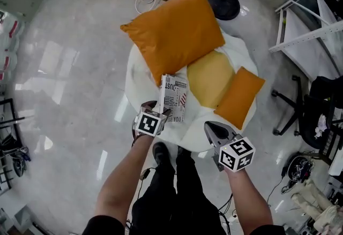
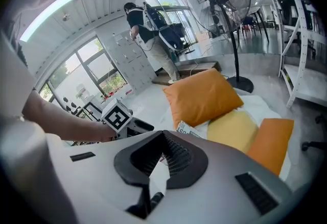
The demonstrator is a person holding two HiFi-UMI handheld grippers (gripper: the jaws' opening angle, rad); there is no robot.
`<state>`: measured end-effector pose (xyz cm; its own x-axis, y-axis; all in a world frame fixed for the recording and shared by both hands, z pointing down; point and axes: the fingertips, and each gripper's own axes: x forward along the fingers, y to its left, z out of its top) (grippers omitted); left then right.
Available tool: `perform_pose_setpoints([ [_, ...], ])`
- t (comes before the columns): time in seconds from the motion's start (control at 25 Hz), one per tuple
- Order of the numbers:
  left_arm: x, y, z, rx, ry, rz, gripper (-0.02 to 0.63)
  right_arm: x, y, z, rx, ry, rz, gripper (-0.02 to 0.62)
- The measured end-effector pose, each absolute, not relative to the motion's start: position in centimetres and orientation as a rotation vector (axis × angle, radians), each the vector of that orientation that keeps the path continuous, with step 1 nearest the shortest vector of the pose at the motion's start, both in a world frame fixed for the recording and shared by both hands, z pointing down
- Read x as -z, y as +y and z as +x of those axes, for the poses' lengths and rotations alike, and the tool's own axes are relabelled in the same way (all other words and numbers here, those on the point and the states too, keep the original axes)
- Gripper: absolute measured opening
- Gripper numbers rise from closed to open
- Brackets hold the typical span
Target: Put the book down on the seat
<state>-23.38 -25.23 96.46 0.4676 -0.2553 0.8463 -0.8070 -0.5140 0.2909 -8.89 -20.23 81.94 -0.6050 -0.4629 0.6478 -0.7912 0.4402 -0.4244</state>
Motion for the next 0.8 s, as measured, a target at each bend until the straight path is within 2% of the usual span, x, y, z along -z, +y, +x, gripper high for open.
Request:
perform_pose_setpoints([
  [0.24, -85.6, -23.6, -25.4, -0.953, -0.915, 2.121, 0.272, -72.8, -20.5, -10.2, -0.975, -2.312, 1.120, 0.011],
  [0.36, -80.3, -23.4, -26.2, -0.897, -0.941, 2.180, 0.172, -69.0, -20.1, -10.8, -0.946, -2.335, 1.133, 0.011],
  [0.52, -74.1, -23.4, -27.3, -0.790, -0.972, 2.234, 0.167, -64.4, -19.7, -11.5, -0.911, -2.366, 1.170, 0.011],
  [0.68, -68.2, -23.1, -28.0, -0.637, -1.007, 2.272, 0.121, -60.6, -18.8, -11.6, -0.872, -2.385, 1.202, 0.011],
  [0.8, -64.6, -21.9, -28.3, -0.578, -0.999, 2.325, 0.136, -58.5, -18.1, -11.3, -0.861, -2.392, 1.243, 0.011],
])
